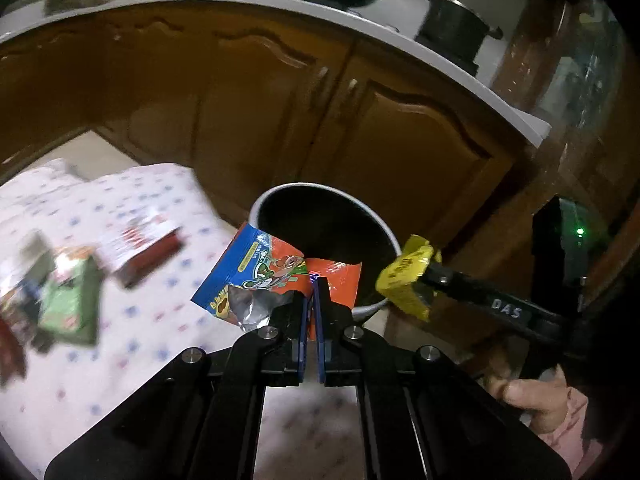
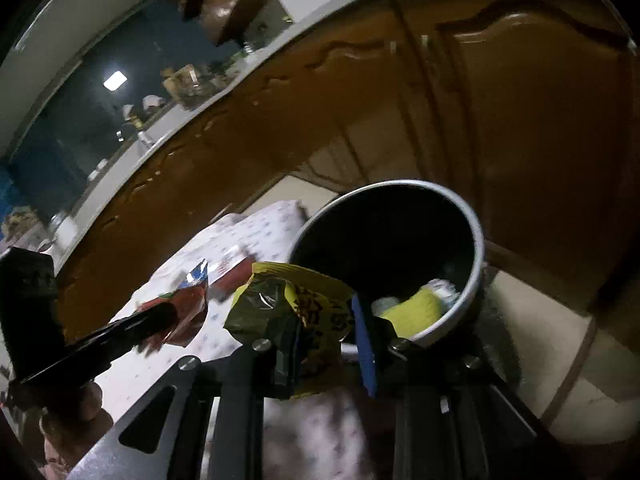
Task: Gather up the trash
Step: 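Grasp blue snack bag with left tool while right tool grasps yellow wrapper, drop both in bin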
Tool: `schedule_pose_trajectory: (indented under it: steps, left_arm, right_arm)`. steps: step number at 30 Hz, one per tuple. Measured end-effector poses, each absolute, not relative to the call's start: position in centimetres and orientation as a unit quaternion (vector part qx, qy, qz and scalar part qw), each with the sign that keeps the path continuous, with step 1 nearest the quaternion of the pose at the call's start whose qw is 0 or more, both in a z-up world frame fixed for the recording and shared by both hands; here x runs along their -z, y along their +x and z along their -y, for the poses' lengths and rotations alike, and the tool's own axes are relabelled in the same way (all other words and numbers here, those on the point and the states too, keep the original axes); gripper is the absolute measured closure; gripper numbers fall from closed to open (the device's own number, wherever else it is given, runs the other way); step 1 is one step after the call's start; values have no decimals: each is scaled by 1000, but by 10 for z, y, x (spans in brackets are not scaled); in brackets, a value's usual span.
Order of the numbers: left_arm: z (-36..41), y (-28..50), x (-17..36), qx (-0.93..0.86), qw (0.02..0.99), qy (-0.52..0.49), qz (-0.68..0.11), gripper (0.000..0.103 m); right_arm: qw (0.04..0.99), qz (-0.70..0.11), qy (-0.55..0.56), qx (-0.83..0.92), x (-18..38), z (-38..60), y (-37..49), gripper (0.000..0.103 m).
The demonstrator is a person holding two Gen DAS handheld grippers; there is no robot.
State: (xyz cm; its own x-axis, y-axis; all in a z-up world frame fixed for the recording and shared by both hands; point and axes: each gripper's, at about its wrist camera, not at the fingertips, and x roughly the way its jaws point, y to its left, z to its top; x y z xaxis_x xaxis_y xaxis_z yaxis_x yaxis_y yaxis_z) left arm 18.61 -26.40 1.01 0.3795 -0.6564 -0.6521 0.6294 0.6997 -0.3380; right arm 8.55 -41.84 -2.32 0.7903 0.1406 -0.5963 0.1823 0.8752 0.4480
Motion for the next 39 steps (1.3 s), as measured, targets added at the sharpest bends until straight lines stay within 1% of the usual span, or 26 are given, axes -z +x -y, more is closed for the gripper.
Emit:
schedule_pose_trajectory:
  steps: [6, 19, 20, 21, 22, 23, 24, 25, 26, 30, 31, 34, 39]
  left_arm:
    - [312, 210, -9, 401, 820, 6, -409, 100]
    - [354, 248, 32, 390, 797, 17, -462, 100]
    - [355, 248, 34, 387, 797, 19, -464, 98]
    - [356, 248, 35, 387, 796, 19, -465, 94]
    - [356, 247, 36, 388, 794, 19, -467, 83]
    - [356, 246, 36, 387, 795, 19, -467, 75]
    - [356, 245, 35, 385, 798, 20, -464, 60]
    - [354, 243, 33, 383, 801, 19, -460, 52]
    - [353, 241, 33, 382, 802, 17, -459, 52]
    - [343, 237, 32, 378, 805, -1, -458, 52]
    - [336, 234, 31, 375, 808, -9, -455, 50]
    - [320, 226, 28, 364, 817, -21, -446, 45]
    - [281, 209, 28, 334, 837, -29, -432, 42]
  right_arm:
    - [909, -331, 252, 36, 28, 446, 107, 78]
    - [898, -368, 236, 52, 50, 465, 141, 77]
    - [898, -371, 232, 54, 51, 465, 143, 74]
    - [896, -377, 227, 57, 51, 464, 146, 72]
    - [895, -380, 223, 59, 52, 464, 147, 71]
    - [895, -382, 222, 60, 53, 464, 147, 68]
    - [894, -385, 221, 62, 53, 464, 147, 64]
    - [894, -385, 222, 63, 53, 465, 147, 55]
    - [894, -384, 222, 62, 52, 465, 146, 51]
    - [899, -368, 231, 60, 46, 466, 136, 51]
    - [901, -361, 235, 57, 44, 466, 133, 51]
    - [905, -344, 244, 48, 40, 461, 124, 41]
    - [907, -327, 262, 25, 38, 442, 115, 36]
